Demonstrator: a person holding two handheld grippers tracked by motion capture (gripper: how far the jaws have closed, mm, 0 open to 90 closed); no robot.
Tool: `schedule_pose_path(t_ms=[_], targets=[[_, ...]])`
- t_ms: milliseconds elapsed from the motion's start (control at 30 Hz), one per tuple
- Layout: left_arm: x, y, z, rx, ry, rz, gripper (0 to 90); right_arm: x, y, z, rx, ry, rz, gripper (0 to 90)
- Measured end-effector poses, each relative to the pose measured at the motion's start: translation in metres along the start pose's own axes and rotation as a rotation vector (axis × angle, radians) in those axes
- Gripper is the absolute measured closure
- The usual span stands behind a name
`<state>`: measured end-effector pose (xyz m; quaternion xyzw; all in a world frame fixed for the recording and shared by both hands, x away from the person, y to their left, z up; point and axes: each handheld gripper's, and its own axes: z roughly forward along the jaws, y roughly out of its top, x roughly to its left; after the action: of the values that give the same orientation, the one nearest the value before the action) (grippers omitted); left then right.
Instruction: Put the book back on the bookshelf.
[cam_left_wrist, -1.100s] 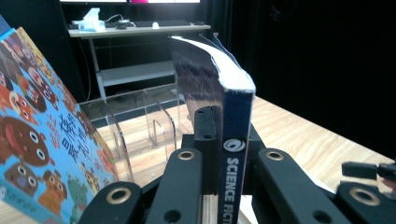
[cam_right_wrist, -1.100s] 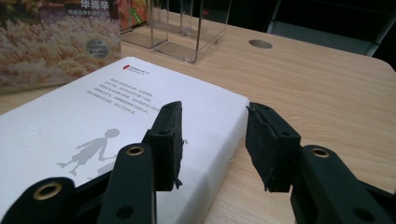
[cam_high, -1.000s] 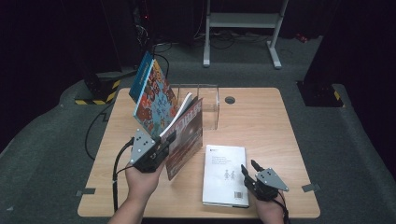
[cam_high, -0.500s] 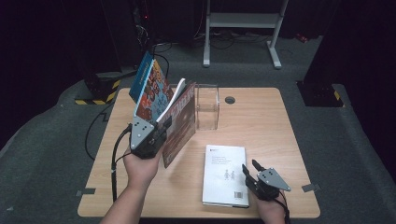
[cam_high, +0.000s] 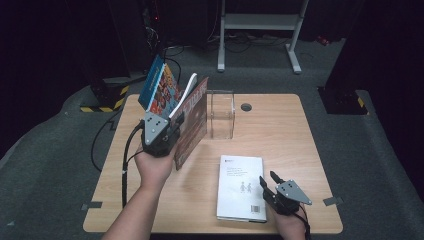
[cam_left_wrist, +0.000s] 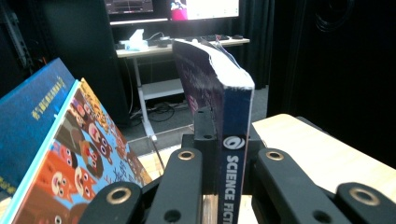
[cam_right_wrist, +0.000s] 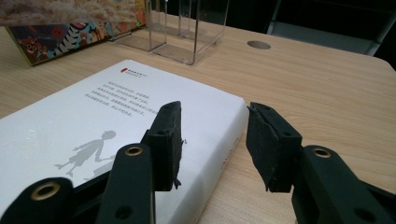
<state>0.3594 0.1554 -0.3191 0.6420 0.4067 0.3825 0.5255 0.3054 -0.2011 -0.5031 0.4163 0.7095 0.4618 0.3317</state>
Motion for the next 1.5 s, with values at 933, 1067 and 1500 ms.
schedule_pose_path(t_ms=[933,1067,1500], targets=[[-0.005,0.01,0.06,0.026,0.061,-0.02,83.9,-0.004,0.0,0.0,0.004,0.014,0.042,56.4],[-0.005,0.012,0.07,0.028,0.076,-0.025,83.9,-0.006,-0.001,0.001,0.005,0.018,0.049,56.3],[0.005,0.011,0.101,0.039,0.145,-0.026,83.8,-0.007,0.0,0.001,0.002,0.033,0.064,58.6]])
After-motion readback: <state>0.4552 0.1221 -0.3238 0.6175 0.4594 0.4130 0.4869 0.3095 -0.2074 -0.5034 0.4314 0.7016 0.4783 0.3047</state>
